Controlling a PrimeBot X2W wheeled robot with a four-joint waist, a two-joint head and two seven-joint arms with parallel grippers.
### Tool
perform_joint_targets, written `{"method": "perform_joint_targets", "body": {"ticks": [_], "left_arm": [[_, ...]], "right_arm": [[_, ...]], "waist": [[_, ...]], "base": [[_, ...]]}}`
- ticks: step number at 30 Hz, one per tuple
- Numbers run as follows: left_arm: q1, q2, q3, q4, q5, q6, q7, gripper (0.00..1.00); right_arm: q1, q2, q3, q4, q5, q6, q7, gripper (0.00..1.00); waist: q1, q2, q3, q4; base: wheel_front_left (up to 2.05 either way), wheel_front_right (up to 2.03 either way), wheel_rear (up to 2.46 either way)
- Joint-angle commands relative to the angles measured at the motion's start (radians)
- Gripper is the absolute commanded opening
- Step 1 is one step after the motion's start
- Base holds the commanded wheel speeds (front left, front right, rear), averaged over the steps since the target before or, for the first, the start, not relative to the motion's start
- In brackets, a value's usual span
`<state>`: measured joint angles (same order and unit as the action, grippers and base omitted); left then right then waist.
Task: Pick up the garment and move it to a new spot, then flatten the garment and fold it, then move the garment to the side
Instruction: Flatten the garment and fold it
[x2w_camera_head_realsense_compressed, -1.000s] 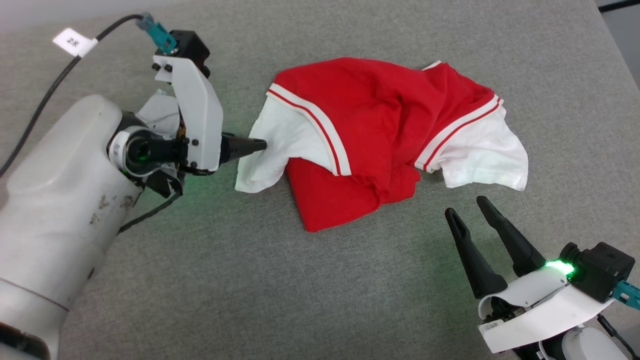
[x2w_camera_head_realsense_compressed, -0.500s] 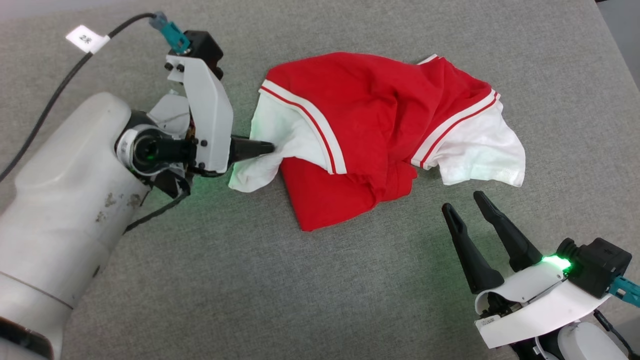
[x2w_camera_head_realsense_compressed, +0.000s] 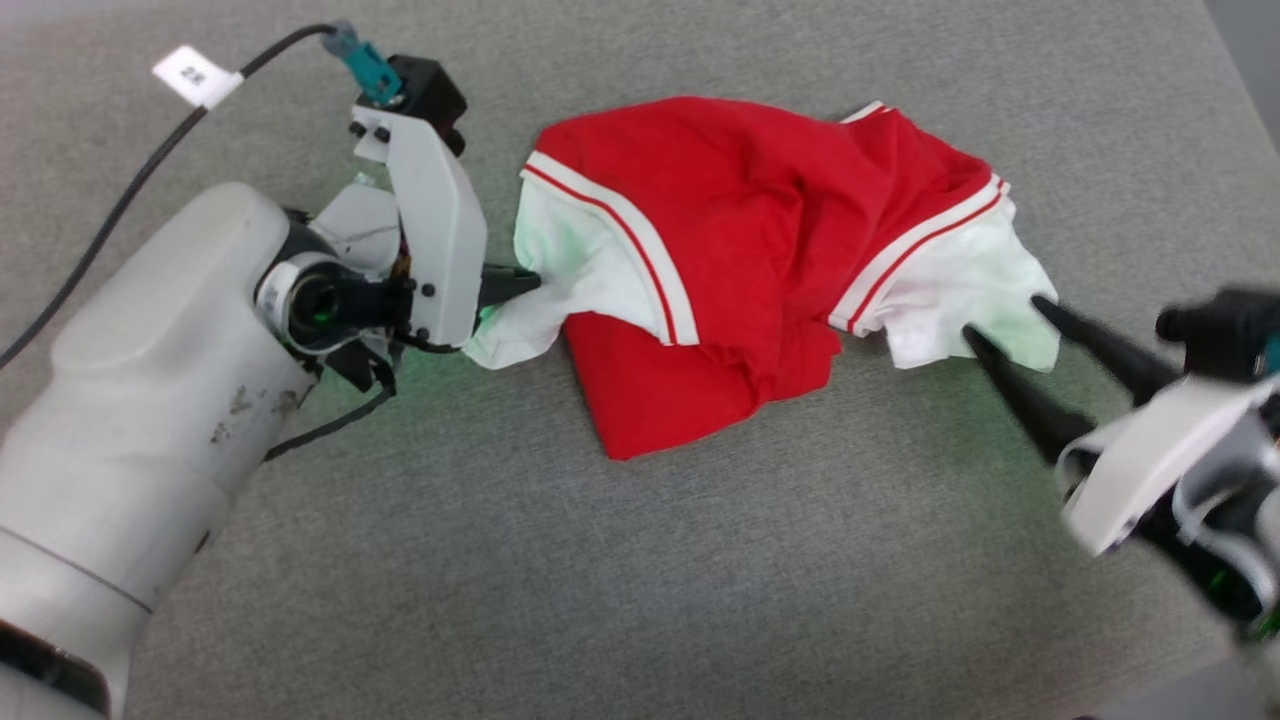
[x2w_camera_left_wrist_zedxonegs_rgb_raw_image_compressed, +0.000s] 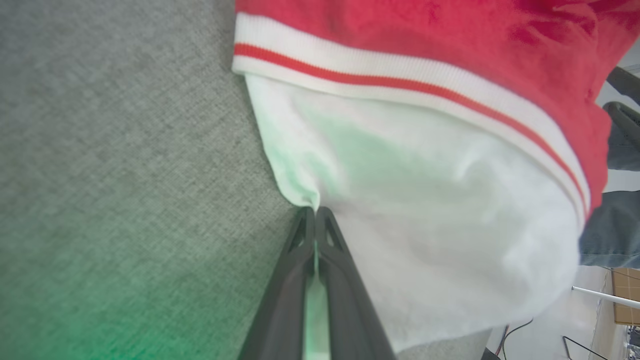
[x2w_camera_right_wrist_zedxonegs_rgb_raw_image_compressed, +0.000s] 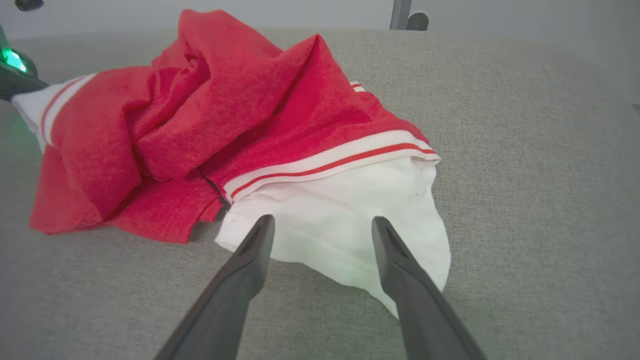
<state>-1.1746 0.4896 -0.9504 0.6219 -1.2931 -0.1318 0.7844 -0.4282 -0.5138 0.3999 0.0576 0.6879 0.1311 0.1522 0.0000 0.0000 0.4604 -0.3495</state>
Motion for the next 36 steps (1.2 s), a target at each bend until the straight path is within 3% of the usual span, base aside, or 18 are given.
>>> {"method": "perform_joint_targets", "body": {"ticks": [1, 2, 6, 14, 27, 28, 29, 30, 36], "left_arm": [[0.001, -0.002, -0.015, 0.004, -0.002, 0.003, -0.003, 0.0], [0.001, -0.002, -0.015, 0.004, -0.002, 0.003, -0.003, 0.0], [-0.03, -0.007, -0.034, 0.004, -0.006, 0.003, -0.017, 0.0], [-0.062, -0.014, -0.06, 0.002, -0.018, 0.003, -0.029, 0.0], [-0.093, -0.008, -0.1, -0.001, -0.052, 0.004, -0.048, 0.0], [-0.095, -0.009, -0.102, -0.001, -0.054, 0.004, -0.05, 0.0], [-0.095, -0.009, -0.105, -0.001, -0.055, 0.004, -0.052, 0.0], [-0.097, -0.011, -0.107, 0.0, -0.058, 0.004, -0.056, 0.0], [-0.09, -0.018, -0.111, -0.002, -0.073, 0.003, -0.112, 0.0]], "right_arm": [[-0.06, -0.028, 0.002, 0.027, 0.021, -0.001, 0.071, 1.0], [-0.06, -0.028, 0.002, 0.027, 0.021, -0.001, 0.071, 1.0], [-0.206, -0.09, -0.006, 0.127, 0.075, -0.001, 0.271, 1.0], [-0.318, -0.111, 0.016, 0.281, 0.131, -0.001, 0.479, 1.0], [-0.36, -0.069, 0.101, 0.42, 0.176, -0.001, 0.486, 1.0], [-0.361, -0.068, 0.108, 0.427, 0.18, -0.001, 0.482, 0.62], [-0.361, -0.066, 0.117, 0.431, 0.186, -0.001, 0.48, 0.35], [-0.361, -0.065, 0.122, 0.436, 0.194, -0.001, 0.479, 0.0], [-0.364, -0.087, 0.134, 0.452, 0.212, -0.001, 0.42, 0.0]], "waist": [[0.0, 0.0, 0.006, 0.013], [0.0, 0.0, 0.006, 0.013], [0.0, 0.0, 0.021, 0.044], [0.0, 0.0, 0.045, 0.072], [0.0, 0.0, 0.067, 0.079], [0.0, 0.0, 0.067, 0.079], [0.0, 0.0, 0.066, 0.08], [0.0, 0.0, 0.065, 0.081], [0.0, 0.0, 0.031, 0.098]], "base": [[0.0, 0.0, 0.0], [0.0, 0.0, 0.0], [0.0, 0.0, 0.0], [0.0, 0.0, 0.0], [0.0, 0.0, 0.0], [0.0, 0.0, 0.0], [0.0, 0.0, 0.0], [0.0, 0.0, 0.0], [0.0, 0.0, 0.0]]}}
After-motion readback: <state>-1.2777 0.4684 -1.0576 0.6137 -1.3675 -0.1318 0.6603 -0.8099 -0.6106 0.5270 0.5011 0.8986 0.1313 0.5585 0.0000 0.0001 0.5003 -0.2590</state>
